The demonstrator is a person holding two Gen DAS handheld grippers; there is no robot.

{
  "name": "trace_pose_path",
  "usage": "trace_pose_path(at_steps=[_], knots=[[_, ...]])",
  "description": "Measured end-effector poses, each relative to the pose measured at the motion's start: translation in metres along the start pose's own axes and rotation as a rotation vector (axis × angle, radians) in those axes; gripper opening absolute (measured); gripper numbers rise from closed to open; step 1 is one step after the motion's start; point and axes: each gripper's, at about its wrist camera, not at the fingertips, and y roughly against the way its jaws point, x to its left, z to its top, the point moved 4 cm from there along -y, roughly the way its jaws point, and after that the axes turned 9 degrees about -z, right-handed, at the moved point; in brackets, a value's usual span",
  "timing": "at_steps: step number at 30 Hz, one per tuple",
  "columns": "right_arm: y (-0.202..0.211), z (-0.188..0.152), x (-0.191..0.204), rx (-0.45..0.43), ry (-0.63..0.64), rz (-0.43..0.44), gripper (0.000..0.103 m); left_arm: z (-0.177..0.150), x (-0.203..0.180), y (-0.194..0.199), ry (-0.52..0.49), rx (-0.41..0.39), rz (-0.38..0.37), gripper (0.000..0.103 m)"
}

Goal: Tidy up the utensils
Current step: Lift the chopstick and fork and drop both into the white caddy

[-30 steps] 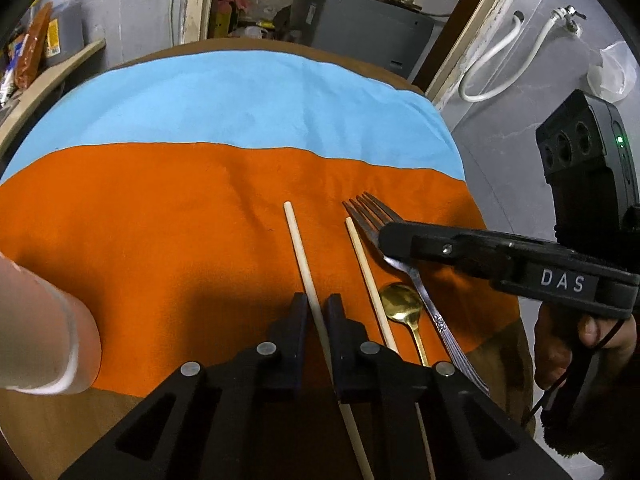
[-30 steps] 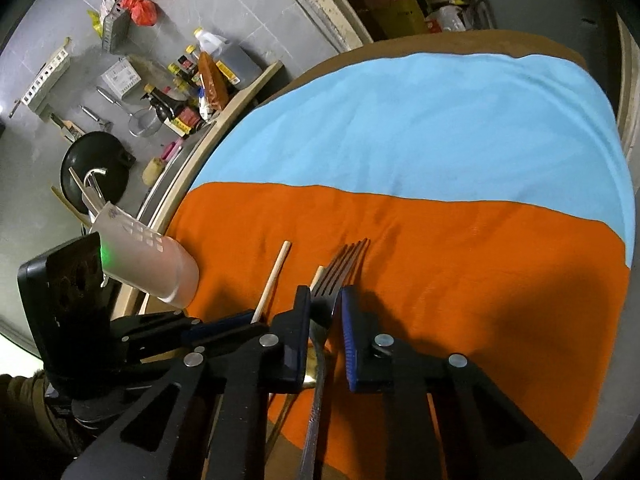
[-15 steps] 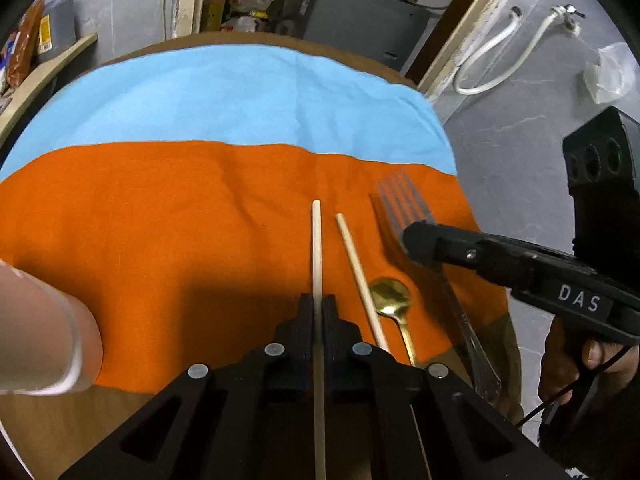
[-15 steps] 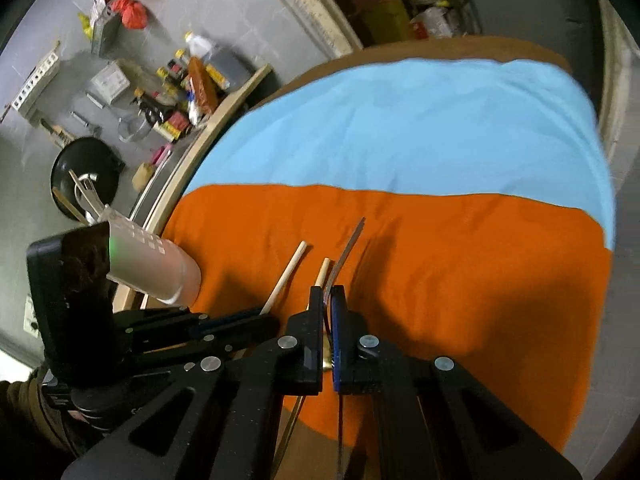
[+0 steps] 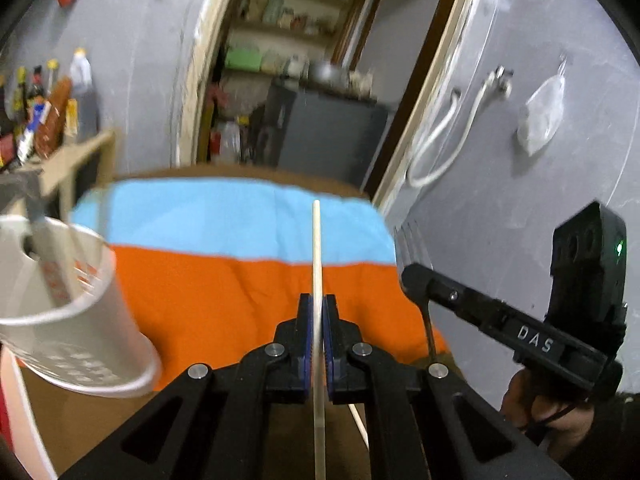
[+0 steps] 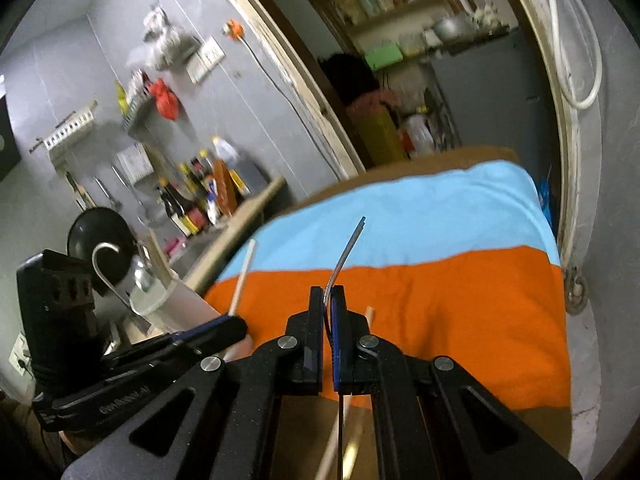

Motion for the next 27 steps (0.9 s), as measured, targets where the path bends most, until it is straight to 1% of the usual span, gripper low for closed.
trace_pose_path(at_steps=[4,9,12,14,18,23,27], knots=[[0.015,0.009,0.031,-0.095,0.028,0.014,0.003,0.015,0.011,0.034,-0.009,-0.091,0.004,0.005],[0.032,0.025,0.08,-0.221,0.076,0.055,0.003,0.036,0.035,0.071,0.018,-0.198,0.022,0.005],[0.037,0.036,0.106,-0.283,0.077,0.084,0.003,0.049,0.055,0.096,0.038,-0.26,0.048,0.005],[0.038,0.041,0.123,-0.318,0.076,0.104,0.003,0.055,0.067,0.106,0.049,-0.289,0.064,0.005],[0.034,0.053,0.16,-0.398,0.064,0.16,0.003,0.069,0.103,0.126,0.077,-0.356,0.108,0.005],[0.02,0.059,0.197,-0.46,0.063,0.2,0.003,0.082,0.15,0.142,0.131,-0.433,0.149,0.005],[-0.003,0.064,0.215,-0.459,0.014,0.228,0.003,0.087,0.191,0.144,0.201,-0.467,0.187,0.005]])
